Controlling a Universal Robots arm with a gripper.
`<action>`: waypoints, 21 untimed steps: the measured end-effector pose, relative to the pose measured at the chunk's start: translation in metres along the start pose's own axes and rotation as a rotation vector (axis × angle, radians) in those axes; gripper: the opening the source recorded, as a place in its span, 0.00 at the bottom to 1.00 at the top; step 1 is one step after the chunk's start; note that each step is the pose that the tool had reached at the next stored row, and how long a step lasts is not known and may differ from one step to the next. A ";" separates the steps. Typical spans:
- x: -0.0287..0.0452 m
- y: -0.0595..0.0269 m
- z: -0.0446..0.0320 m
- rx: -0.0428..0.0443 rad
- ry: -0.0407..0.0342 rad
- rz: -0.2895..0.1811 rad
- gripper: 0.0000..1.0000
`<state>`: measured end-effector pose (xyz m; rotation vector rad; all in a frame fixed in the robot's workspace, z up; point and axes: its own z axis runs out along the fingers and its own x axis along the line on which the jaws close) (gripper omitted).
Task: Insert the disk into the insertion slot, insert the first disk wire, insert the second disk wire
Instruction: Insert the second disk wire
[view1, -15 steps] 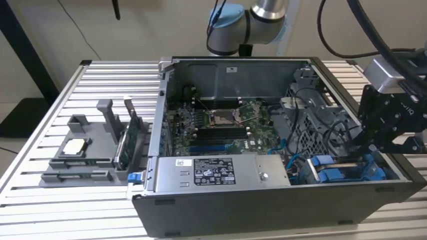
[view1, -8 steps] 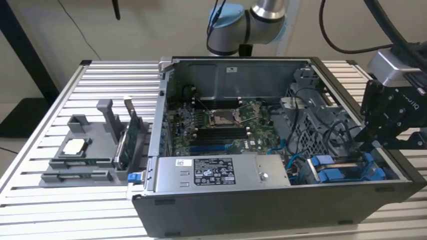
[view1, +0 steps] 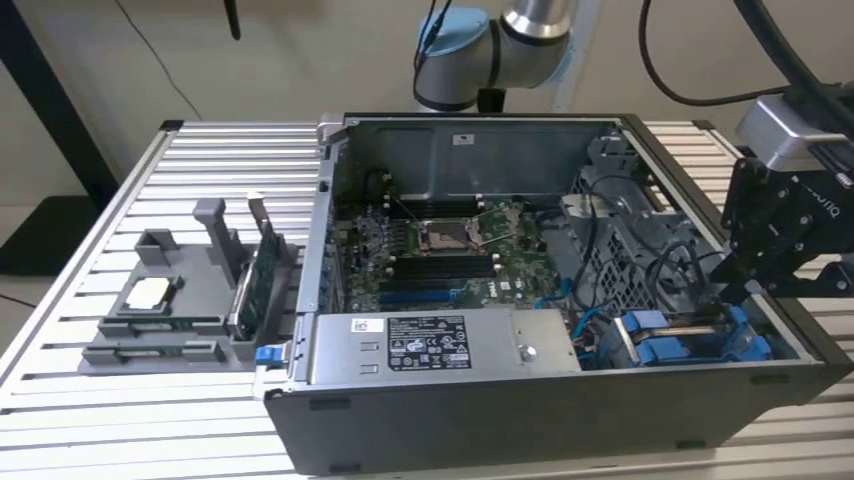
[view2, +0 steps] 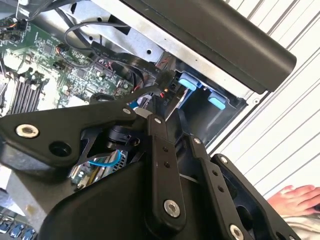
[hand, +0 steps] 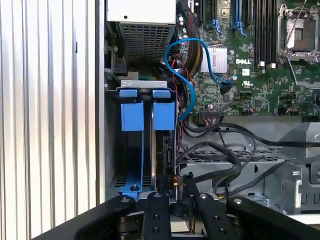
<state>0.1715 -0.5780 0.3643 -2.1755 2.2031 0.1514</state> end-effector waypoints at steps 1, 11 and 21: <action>0.0000 0.0000 0.0000 0.0000 0.0000 0.000 0.26; -0.0001 -0.0021 -0.0006 -0.0001 0.0001 0.000 0.26; -0.0005 -0.0037 -0.0048 -0.0019 0.0001 0.000 0.26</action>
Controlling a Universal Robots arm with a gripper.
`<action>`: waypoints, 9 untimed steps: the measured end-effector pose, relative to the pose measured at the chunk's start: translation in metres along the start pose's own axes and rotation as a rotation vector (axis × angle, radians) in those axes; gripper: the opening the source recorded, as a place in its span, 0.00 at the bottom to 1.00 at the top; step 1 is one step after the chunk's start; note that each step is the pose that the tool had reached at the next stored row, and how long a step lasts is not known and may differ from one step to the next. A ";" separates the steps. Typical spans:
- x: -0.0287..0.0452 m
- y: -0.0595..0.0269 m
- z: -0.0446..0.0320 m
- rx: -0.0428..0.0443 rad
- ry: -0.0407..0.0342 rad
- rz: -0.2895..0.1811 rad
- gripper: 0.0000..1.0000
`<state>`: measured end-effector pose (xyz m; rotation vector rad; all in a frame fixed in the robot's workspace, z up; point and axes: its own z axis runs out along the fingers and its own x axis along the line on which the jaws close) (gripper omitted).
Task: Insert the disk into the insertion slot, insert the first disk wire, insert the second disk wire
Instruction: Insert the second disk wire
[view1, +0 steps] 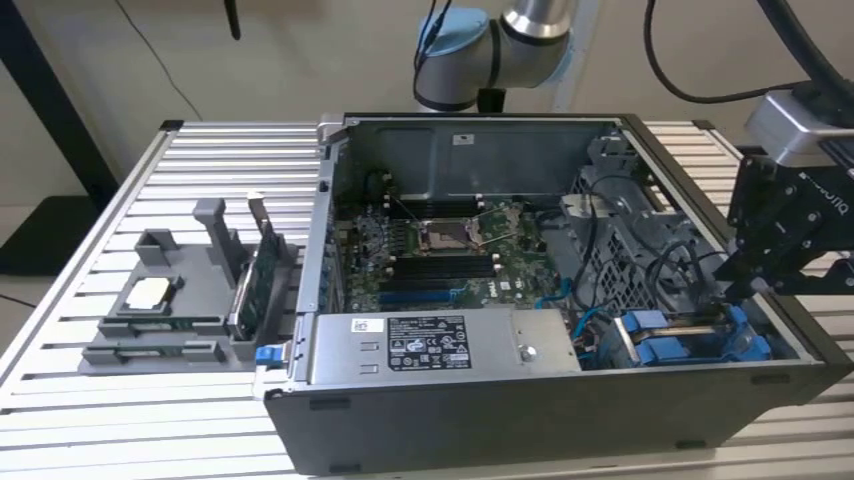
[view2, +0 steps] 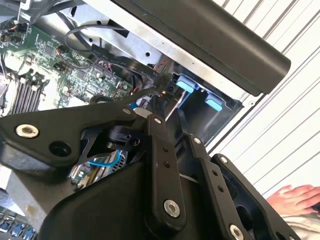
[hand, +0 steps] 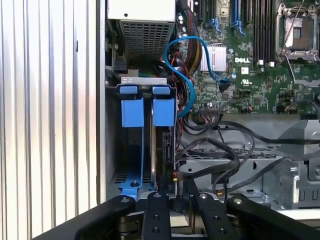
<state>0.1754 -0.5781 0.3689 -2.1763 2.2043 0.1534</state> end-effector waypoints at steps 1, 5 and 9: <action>-0.0001 0.0001 -0.0014 -0.0001 -0.0002 0.000 0.26; -0.0004 -0.0002 -0.0037 -0.0007 -0.0003 0.000 0.26; -0.0004 -0.0024 -0.0040 -0.0011 0.0001 0.000 0.26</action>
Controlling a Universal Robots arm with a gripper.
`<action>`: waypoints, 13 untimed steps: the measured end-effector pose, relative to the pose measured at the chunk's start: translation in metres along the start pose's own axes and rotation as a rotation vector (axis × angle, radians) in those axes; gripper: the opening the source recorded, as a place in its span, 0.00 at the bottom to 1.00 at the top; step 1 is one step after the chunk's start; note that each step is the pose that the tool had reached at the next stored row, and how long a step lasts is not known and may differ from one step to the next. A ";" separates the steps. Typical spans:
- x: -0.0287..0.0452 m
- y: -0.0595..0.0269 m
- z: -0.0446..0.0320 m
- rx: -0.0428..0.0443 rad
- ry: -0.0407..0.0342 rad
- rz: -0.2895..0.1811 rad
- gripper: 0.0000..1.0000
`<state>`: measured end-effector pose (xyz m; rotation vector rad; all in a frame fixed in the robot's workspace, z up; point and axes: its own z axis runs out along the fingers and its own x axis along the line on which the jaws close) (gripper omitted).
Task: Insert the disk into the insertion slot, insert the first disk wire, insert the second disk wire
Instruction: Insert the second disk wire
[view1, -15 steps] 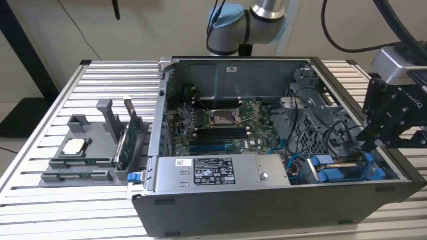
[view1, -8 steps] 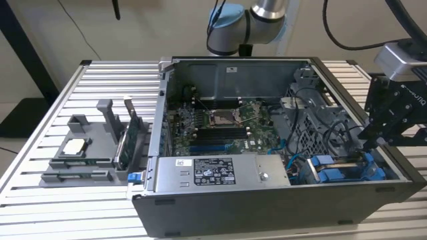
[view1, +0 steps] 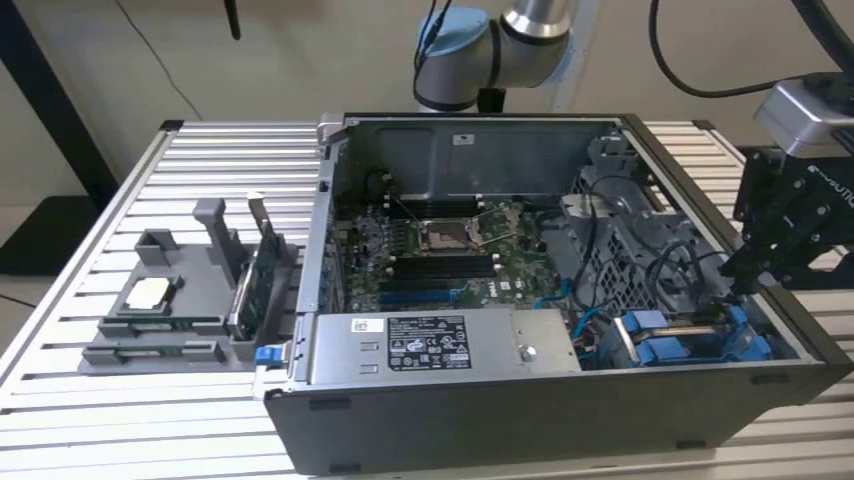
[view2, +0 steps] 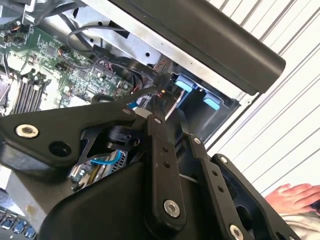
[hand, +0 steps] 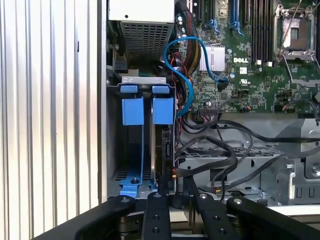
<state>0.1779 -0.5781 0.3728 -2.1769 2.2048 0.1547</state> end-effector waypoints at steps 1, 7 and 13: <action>-0.0001 -0.0007 0.0000 -0.0001 0.0000 0.000 0.26; -0.0050 -0.0024 0.0004 -0.0002 -0.0001 0.000 0.26; -0.0173 -0.0034 0.0010 -0.0013 0.0001 0.000 0.26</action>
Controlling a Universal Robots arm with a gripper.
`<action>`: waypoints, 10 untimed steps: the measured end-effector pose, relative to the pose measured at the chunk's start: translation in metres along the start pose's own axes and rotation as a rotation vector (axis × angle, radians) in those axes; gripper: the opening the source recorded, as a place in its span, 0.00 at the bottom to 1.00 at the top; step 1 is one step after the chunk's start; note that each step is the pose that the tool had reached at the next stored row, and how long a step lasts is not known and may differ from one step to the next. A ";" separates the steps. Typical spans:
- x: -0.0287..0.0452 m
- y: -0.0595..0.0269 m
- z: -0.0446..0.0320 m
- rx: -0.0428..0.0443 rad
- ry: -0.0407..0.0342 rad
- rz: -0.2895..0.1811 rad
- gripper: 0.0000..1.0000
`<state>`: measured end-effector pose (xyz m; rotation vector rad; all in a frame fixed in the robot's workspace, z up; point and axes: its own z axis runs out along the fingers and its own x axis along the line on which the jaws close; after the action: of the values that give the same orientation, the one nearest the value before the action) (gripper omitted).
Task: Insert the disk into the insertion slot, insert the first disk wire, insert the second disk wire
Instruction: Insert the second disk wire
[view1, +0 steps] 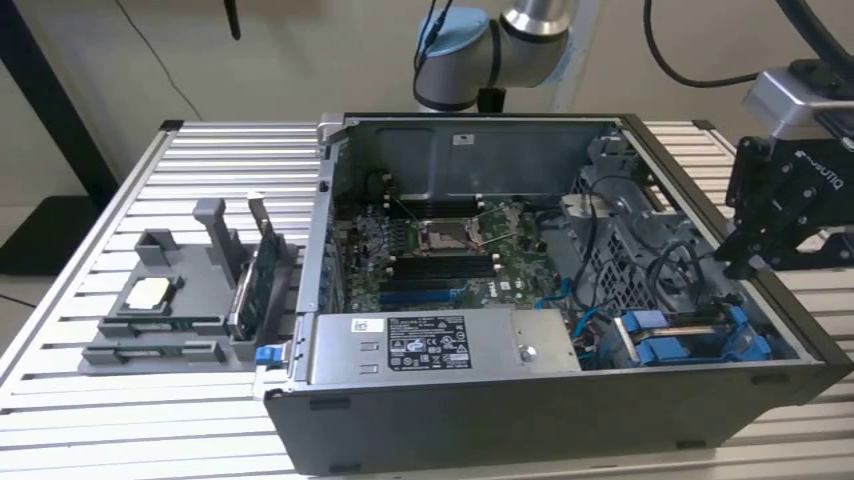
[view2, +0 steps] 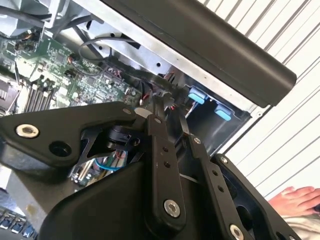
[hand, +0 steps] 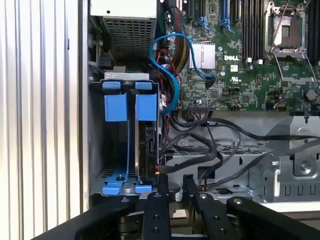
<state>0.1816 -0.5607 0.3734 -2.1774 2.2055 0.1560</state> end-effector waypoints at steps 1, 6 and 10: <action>-0.0001 -0.0010 -0.0004 -0.0019 0.0000 0.000 0.26; -0.0004 -0.0136 -0.0012 -0.0107 0.0001 0.000 0.26; -0.0005 -0.0204 -0.0014 -0.0120 0.0000 0.000 0.26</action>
<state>0.2021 -0.5606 0.3739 -2.1839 2.2100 0.1696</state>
